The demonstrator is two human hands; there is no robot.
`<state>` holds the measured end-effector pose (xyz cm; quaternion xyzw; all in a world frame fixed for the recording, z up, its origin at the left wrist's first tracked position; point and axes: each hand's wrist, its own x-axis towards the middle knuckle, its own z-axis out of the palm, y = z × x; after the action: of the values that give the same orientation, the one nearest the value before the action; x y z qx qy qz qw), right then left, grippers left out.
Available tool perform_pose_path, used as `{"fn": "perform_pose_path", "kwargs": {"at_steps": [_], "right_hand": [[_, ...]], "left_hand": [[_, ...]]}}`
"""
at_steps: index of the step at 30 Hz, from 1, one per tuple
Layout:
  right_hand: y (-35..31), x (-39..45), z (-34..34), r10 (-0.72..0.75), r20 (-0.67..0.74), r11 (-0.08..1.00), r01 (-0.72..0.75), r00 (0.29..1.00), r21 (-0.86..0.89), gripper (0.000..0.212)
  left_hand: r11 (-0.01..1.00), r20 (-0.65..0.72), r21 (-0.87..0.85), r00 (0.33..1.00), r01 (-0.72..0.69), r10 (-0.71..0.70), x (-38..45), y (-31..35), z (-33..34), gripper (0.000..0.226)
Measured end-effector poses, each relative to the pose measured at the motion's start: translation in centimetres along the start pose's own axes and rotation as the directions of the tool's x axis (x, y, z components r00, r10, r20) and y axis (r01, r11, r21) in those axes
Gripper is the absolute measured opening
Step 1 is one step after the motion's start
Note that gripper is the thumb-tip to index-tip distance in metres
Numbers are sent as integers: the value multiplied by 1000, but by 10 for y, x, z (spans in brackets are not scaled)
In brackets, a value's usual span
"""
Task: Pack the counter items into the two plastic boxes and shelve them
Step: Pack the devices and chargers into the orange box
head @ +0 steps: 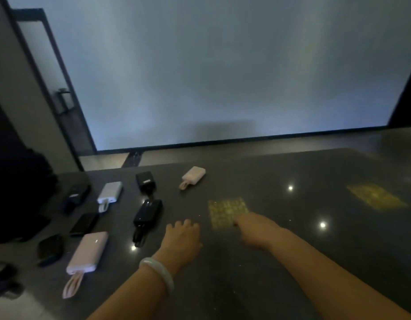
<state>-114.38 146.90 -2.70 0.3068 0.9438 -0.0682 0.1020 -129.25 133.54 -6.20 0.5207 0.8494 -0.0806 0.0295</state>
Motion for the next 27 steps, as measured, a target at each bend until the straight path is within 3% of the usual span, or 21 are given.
{"fn": "perform_pose_path", "kwargs": {"at_steps": [3, 8, 12, 15, 19, 24, 27], "right_hand": [[-30, 35, -4, -52, 48, 998, 53, 997, -14, 37], [-62, 91, -11, -67, 115, 998, 64, 991, 28, 44], [-78, 141, -4, -40, 135, 993, 24, 990, 115, 50], [-87, 178, 5, -6, 125, 975, -22, 992, 223, 52], [-88, 227, 24, 66, 80, 943, -88, 995, 321, 65], [-76, 287, 34, 179, 10, 898, -167, 984, 407, 84], [-68, 326, 33, 220, -42, 842, -168, 975, 513, 82]], "left_hand": [[998, 14, -37, 999, 53, -52, 10, -39, 5, 52], [984, 11, -120, 992, 128, -128, 39, -98, 15, 54], [928, 7, -293, 971, 232, -240, 66, -139, 33, 65], [851, 65, -411, 942, 326, -330, 86, -163, 46, 84], [824, 114, -422, 924, 377, -364, 116, -173, 63, 97], [798, 145, -399, 891, 451, -431, 149, -173, 81, 92], [754, 165, -449, 874, 479, -457, 165, -180, 95, 85]]}}
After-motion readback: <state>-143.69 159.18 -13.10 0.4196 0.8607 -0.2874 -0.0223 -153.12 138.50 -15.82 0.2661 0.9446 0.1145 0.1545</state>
